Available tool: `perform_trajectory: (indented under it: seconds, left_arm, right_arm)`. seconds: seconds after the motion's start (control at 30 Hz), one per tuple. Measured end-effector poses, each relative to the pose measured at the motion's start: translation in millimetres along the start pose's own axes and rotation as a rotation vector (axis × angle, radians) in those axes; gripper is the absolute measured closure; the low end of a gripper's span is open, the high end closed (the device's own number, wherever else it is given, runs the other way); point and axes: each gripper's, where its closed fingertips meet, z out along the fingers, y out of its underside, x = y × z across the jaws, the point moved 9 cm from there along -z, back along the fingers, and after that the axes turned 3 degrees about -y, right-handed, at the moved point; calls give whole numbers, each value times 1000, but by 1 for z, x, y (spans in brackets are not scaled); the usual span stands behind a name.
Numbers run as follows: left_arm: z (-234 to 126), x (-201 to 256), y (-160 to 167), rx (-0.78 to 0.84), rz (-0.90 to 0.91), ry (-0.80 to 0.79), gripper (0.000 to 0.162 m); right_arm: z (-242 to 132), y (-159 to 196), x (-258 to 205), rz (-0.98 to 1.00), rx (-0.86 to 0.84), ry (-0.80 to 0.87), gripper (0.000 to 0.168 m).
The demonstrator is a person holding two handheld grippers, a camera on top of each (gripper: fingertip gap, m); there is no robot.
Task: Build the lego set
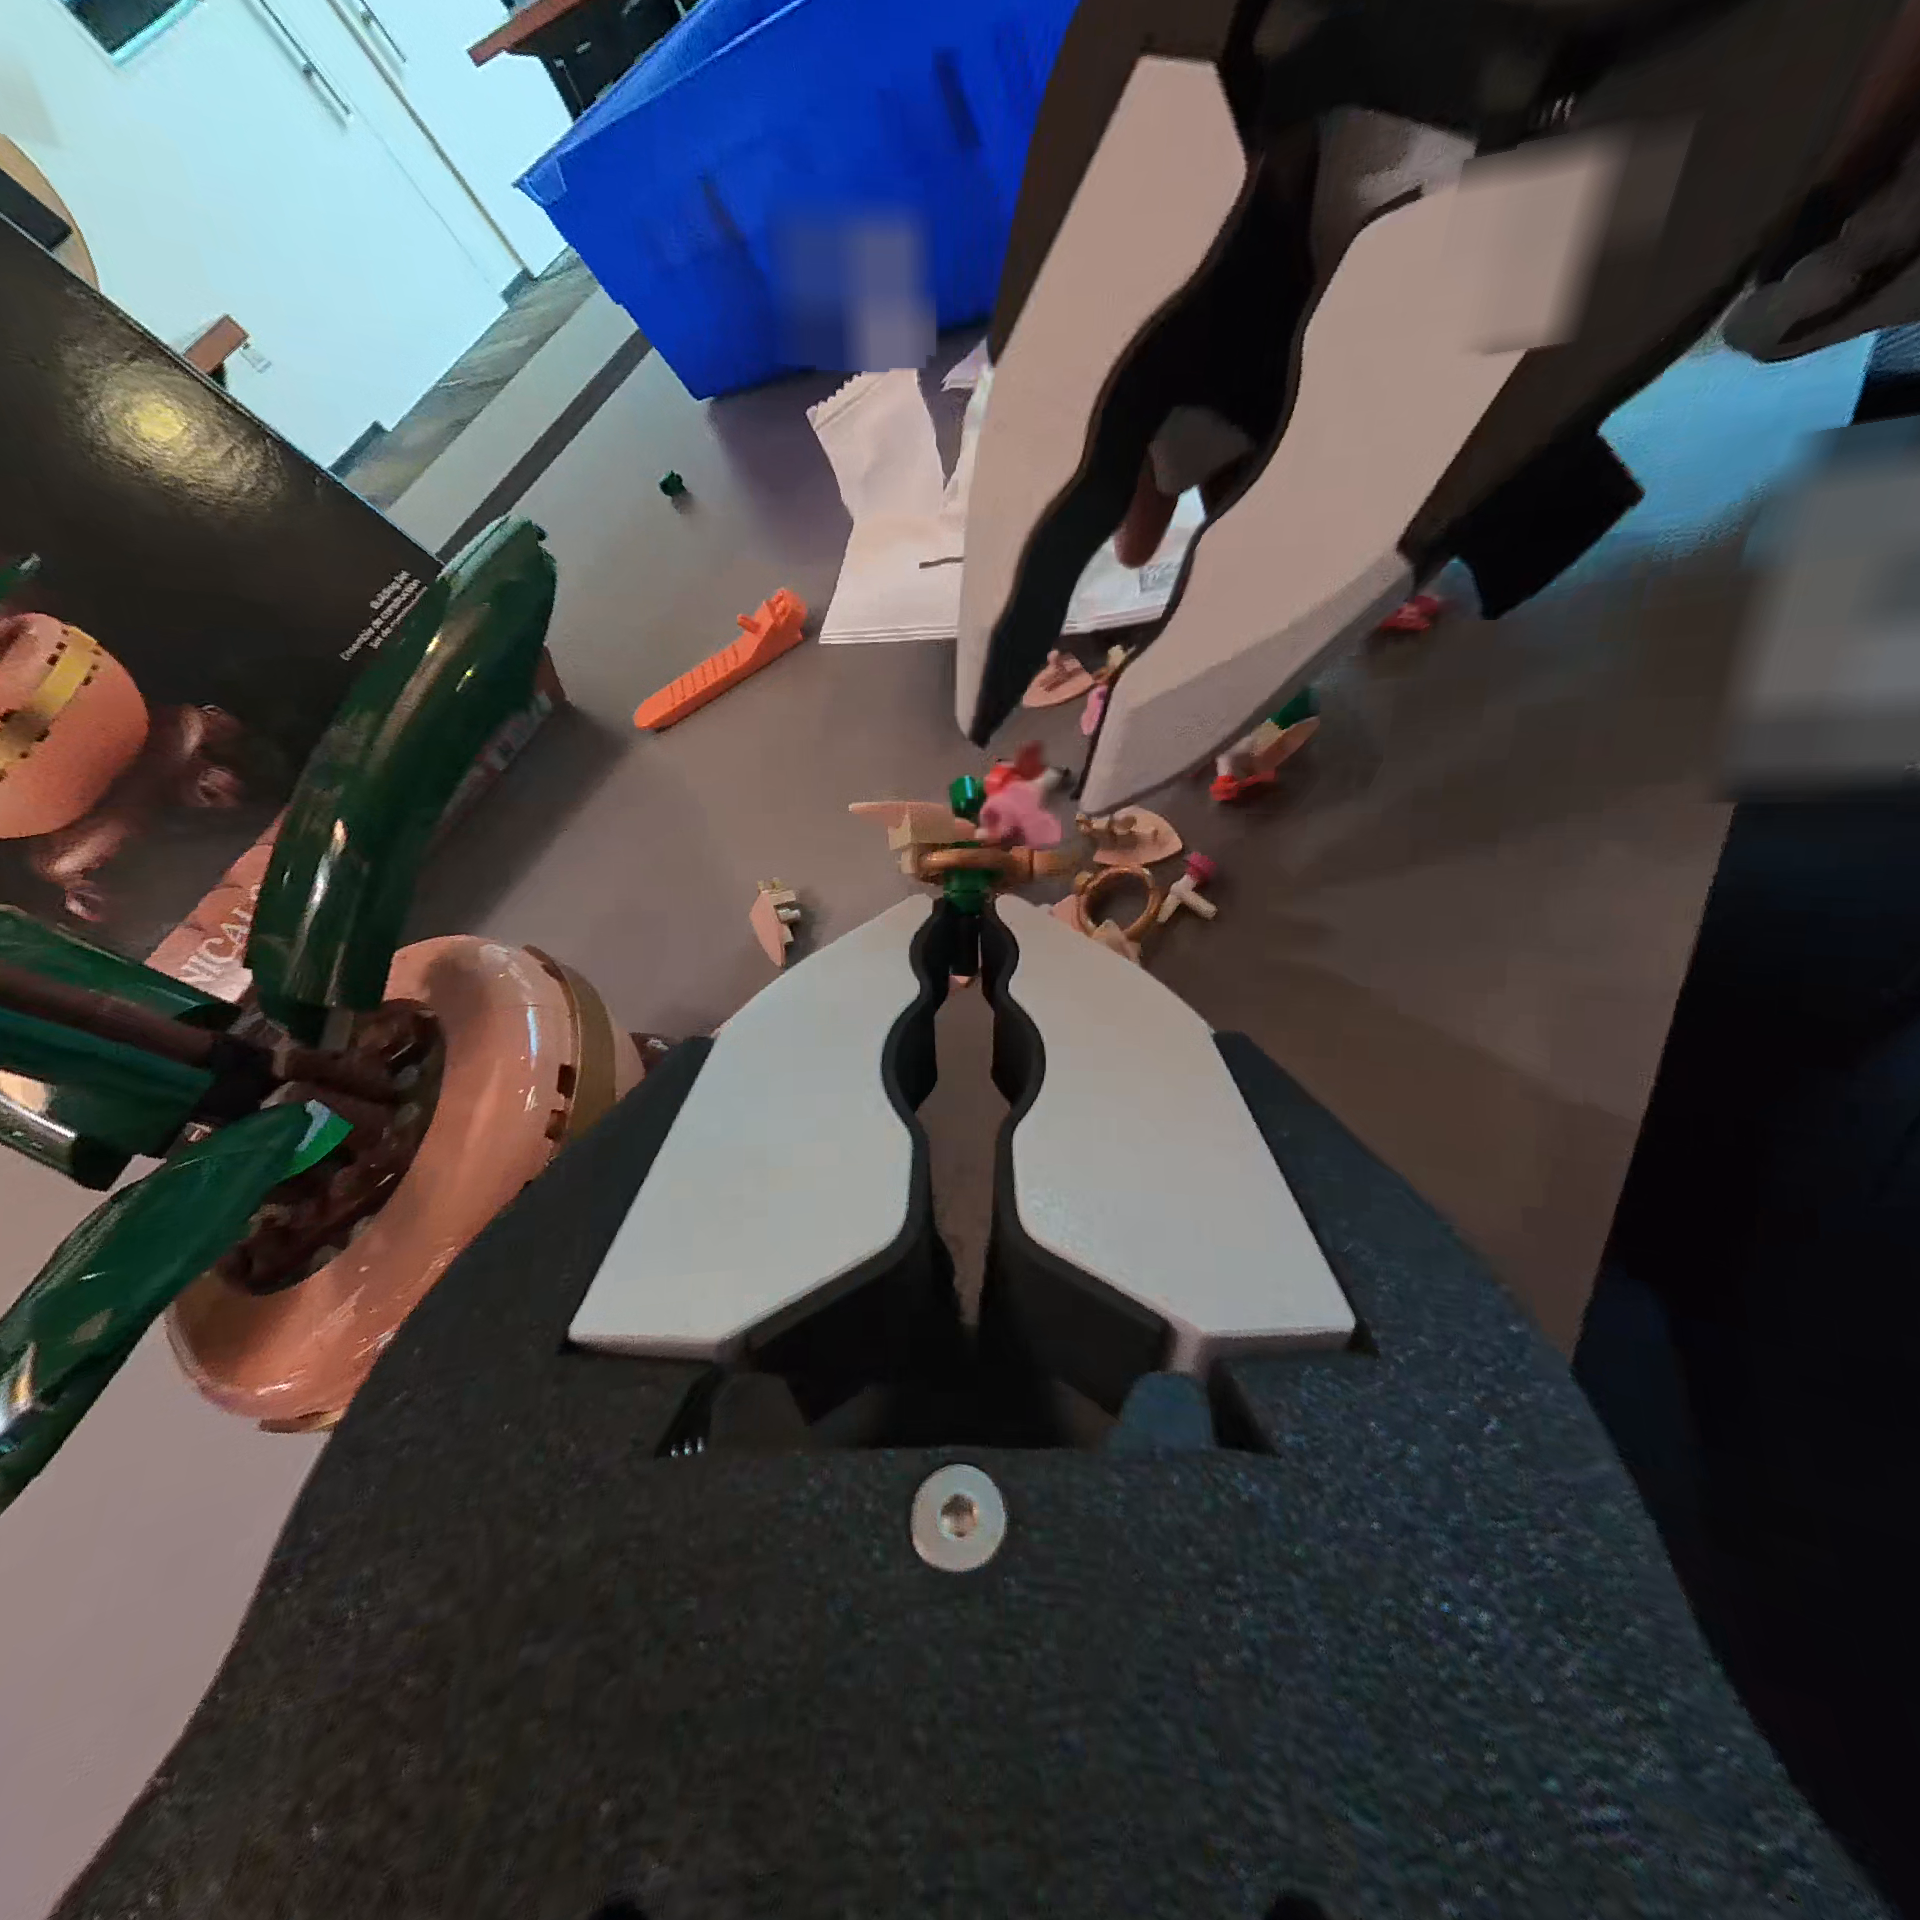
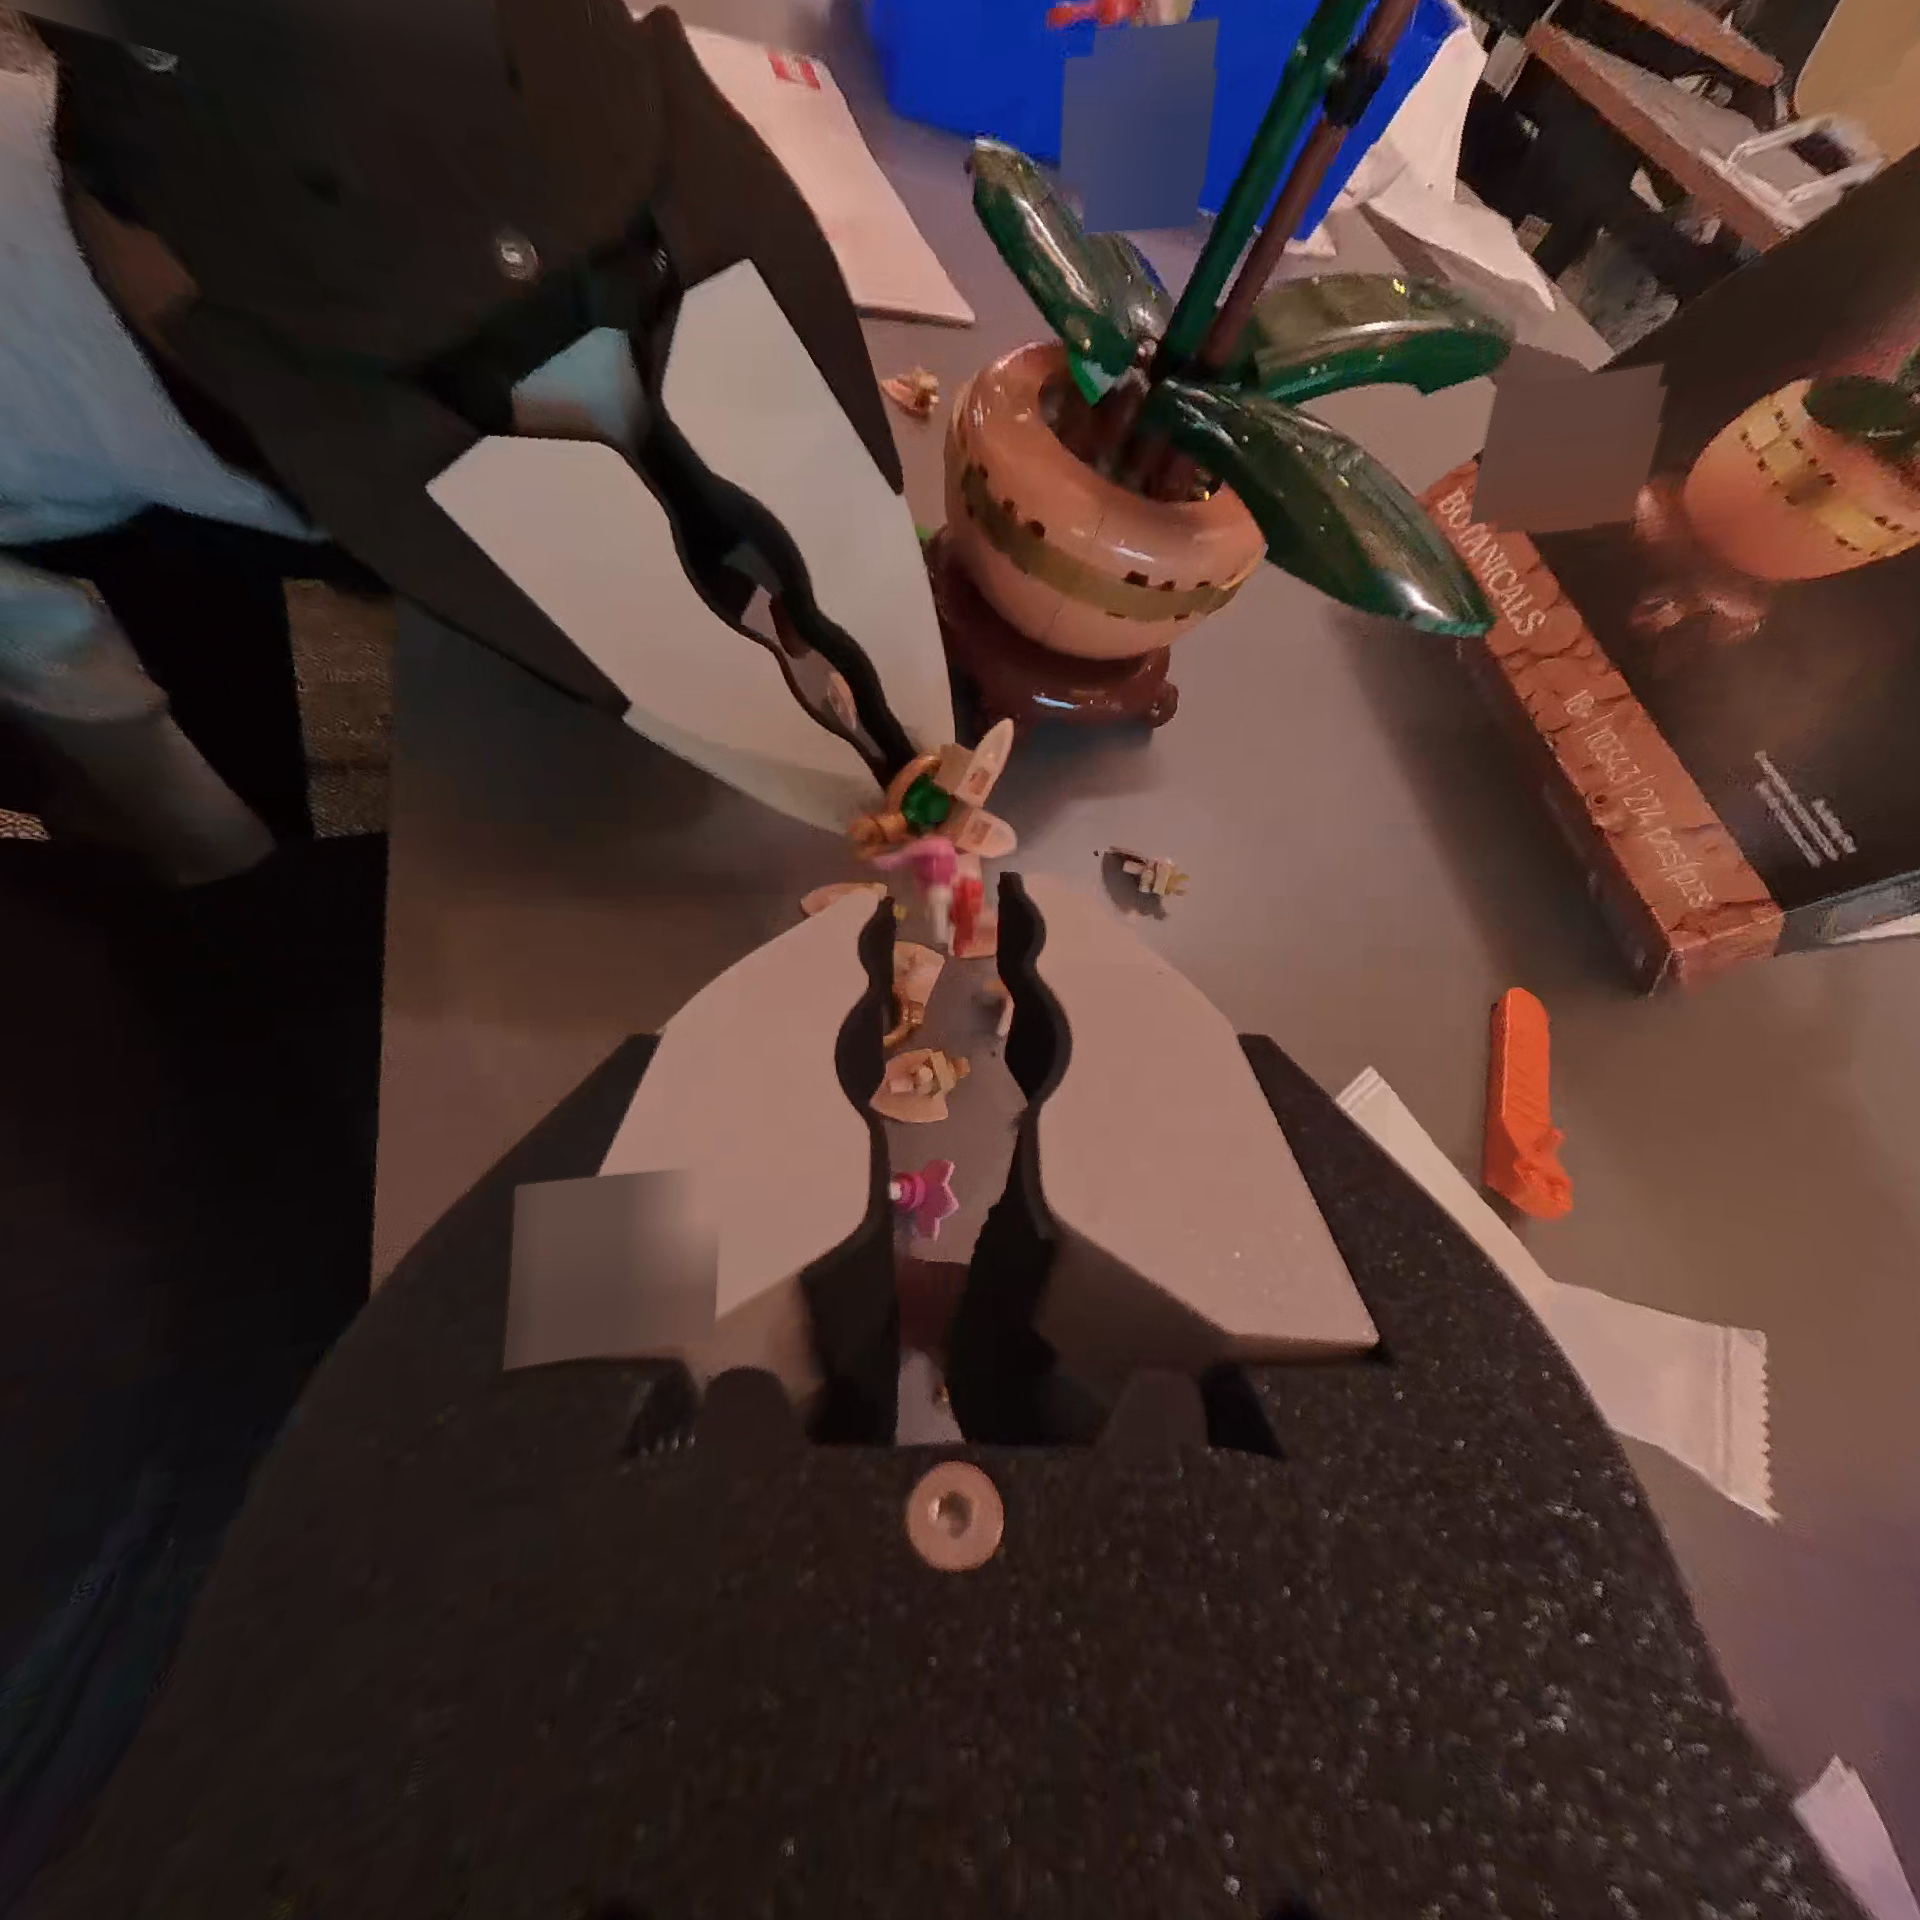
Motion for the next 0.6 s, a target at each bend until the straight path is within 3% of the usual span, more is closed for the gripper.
perform_trajectory:
  seconds: [0.1,0.13,0.17,0.27,0.47,0.6]
  left_arm:
    - [1,2,0,-9,18,0,157]
    - [2,2,0,-8,16,-5,158]
    - [2,1,0,-13,15,-16,157]
    - [-1,-4,2,-5,-11,-24,157]
    - [-13,-15,-4,186,-230,61,158]
    - [-20,-21,-6,274,-429,150,158]
  right_arm:
    - [5,-3,-5,-2,62,-23,152]
    - [7,-3,-6,-5,38,-26,153]
    - [9,-1,-6,-11,-1,-29,166]
    - [8,7,-3,-35,-72,17,166]
    - [-9,-5,4,67,131,-53,139]
    - [-13,-19,-5,-215,208,138,144]
